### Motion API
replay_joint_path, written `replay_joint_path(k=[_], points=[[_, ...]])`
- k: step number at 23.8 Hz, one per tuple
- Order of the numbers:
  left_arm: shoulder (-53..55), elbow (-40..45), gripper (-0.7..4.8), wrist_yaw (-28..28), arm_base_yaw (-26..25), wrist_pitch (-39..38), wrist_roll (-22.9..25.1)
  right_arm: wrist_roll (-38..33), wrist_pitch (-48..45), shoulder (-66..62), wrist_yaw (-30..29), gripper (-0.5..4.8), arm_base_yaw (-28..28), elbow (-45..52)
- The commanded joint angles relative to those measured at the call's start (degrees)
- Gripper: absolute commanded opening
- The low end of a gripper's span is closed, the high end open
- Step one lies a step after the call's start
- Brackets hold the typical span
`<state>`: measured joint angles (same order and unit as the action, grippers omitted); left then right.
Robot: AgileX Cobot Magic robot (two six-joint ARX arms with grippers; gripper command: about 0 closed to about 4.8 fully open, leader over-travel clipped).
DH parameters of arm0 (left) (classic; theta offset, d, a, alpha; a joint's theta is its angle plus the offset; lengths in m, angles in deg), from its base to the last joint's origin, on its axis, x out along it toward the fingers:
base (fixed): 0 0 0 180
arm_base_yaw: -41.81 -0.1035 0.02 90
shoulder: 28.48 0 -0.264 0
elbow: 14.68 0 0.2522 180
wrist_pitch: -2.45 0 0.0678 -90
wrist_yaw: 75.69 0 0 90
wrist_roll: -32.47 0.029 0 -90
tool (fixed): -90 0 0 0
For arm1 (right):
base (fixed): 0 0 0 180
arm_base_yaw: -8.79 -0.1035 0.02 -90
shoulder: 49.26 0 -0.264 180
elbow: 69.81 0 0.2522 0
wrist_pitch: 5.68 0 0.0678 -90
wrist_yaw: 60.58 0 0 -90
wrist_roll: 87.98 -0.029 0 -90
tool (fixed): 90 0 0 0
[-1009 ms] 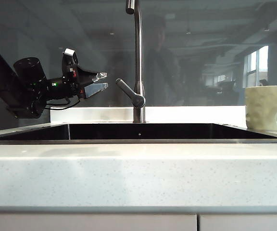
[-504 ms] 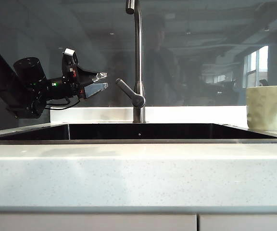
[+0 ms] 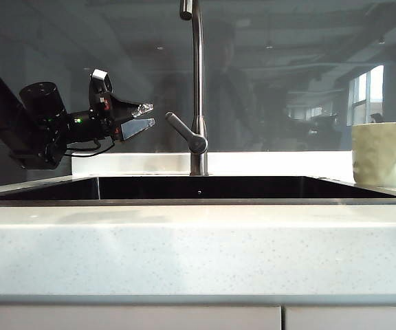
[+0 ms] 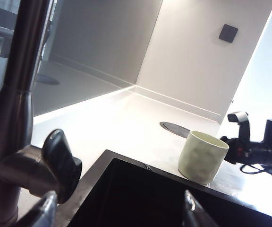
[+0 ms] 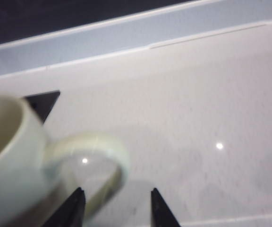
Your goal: Pick up the mug next to the sink, go to the faucet to get some water, pour the water into the sink, and finally put the mug back to its place.
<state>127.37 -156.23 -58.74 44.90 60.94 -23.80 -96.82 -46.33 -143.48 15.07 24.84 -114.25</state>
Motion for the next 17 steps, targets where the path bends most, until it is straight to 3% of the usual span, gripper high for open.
replay_joint_path(k=[1,4,6,7,9,10,13,17], points=[[-0.35,-0.11,3.40,-0.22,-0.07,0.72,-0.09,-0.20,-1.14,4.11,0.55,1.95,0.00,2.97],[-0.35,-0.11,3.40,-0.20,-0.09,0.70,-0.09,-0.77,-1.01,12.98,0.44,1.93,-0.20,7.26],[-0.35,-0.11,3.40,-0.17,-0.09,0.68,-0.09,-2.29,-0.20,17.33,-0.42,1.65,-0.28,8.44],[-0.35,-0.11,3.40,-0.11,-0.09,0.66,-0.09,-3.04,0.81,19.39,-1.42,1.41,-0.28,8.76],[-0.35,-0.11,3.40,-0.04,-0.07,0.70,-0.11,-5.03,5.33,24.57,-4.66,0.27,-0.26,9.01],[-0.35,-0.11,3.40,-0.07,-0.07,0.70,-0.11,-5.11,9.57,28.83,-7.50,-0.06,-0.28,9.09],[-0.35,-0.11,3.40,-0.55,-0.09,0.26,-0.09,-5.14,18.64,37.59,-10.01,-0.06,-0.35,9.11],[-0.35,-0.11,3.40,-0.24,-0.09,-1.14,0.11,-5.09,21.66,43.25,-9.99,-0.06,-0.28,9.11]])
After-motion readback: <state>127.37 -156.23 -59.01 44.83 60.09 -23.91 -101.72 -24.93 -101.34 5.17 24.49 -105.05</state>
